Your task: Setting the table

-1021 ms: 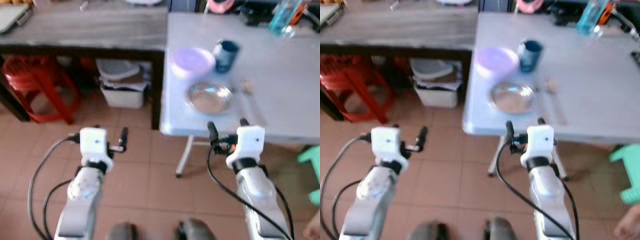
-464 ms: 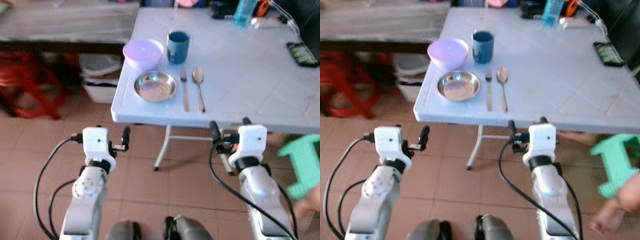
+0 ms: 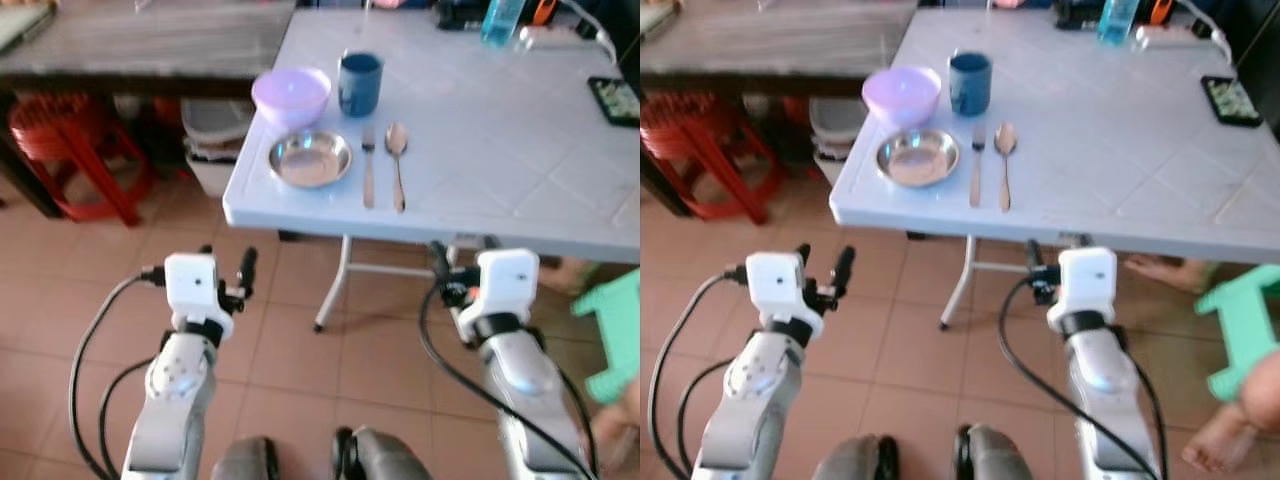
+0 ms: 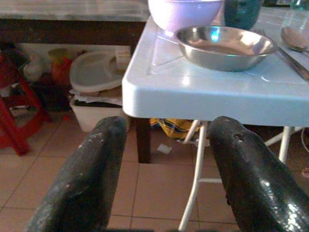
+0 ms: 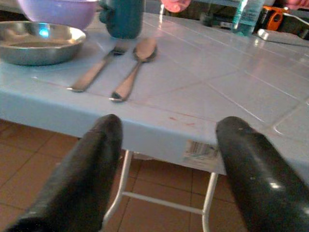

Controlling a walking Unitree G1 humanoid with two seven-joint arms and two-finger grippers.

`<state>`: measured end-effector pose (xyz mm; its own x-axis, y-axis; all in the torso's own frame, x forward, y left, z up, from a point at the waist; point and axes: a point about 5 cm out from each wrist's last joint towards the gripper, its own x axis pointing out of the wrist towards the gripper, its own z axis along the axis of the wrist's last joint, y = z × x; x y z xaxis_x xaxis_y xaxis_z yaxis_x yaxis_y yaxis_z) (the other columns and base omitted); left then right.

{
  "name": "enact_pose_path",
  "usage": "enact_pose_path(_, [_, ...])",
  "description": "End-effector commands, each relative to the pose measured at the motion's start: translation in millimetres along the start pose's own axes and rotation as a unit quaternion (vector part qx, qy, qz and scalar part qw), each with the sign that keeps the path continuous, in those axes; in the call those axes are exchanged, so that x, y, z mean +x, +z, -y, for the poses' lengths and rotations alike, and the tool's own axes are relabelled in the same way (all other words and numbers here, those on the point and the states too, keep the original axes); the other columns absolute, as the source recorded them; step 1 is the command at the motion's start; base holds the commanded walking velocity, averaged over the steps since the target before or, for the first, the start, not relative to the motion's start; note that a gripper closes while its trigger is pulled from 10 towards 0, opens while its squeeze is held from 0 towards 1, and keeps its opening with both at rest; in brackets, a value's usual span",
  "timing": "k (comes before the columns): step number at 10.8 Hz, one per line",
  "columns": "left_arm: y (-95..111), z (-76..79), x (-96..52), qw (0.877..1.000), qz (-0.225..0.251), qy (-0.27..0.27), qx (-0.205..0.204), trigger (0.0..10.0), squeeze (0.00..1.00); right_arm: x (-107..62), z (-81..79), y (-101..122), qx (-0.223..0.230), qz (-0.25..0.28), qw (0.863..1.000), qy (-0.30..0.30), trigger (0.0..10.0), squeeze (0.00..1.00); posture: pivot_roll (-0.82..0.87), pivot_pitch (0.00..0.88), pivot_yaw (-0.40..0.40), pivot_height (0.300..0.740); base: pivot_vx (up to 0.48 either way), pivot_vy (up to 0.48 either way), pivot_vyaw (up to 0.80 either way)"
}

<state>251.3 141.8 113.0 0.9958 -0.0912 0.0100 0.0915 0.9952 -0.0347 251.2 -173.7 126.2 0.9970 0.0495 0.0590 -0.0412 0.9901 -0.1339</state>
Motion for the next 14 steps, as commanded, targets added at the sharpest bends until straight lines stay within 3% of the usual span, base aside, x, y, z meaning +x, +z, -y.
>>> enact_pose_path(1, [-1.8,-2.9,-1.4,1.0,-0.003,0.009,-0.007,10.0,1.0,0.2,-1.3,0.1,0.01,0.001,1.0,0.004,10.0,1.0,-0.06,0.15,0.015,0.74,0.0,0.0,0.0])
enact_pose_path(4, [-1.5,-1.4,-0.4,1.0,-0.008,0.013,-0.023,10.0,1.0,0.5,-1.1,0.3,0.012,0.001,1.0,0.004,10.0,1.0,-0.06,0.156,0.016,0.74,0.0,0.0,0.0])
enact_pose_path(10, [-2.4,-1.7,-0.4,1.0,-0.017,0.01,-0.015,10.0,1.0,-1.7,-1.2,1.2,0.015,0.001,1.0,0.004,10.0,1.0,-0.07,0.167,0.017,0.74,0.0,0.0,0.0])
enact_pose_path(11, [-2.2,0.3,-0.6,1.0,-0.017,-0.006,-0.013,10.0,0.0,-1.9,-5.4,2.1,0.019,0.0,1.0,0.024,10.0,0.11,-0.07,0.169,0.018,0.74,0.0,0.0,0.0])
enact_pose_path(12, [-2.1,1.4,-1.1,1.0,-0.015,-0.012,-0.02,10.0,0.0,-2.4,-7.5,3.4,0.014,0.003,0.999,0.032,10.0,0.0,-0.07,0.169,0.018,0.74,0.247,0.0,0.0])
enact_pose_path(14, [-2.5,2.8,-1.5,1.0,-0.017,-0.014,-0.022,10.0,0.0,-1.6,-6.2,4.2,0.009,0.006,0.999,0.03,10.0,0.0,-0.07,0.164,0.015,0.74,0.317,0.0,0.0])
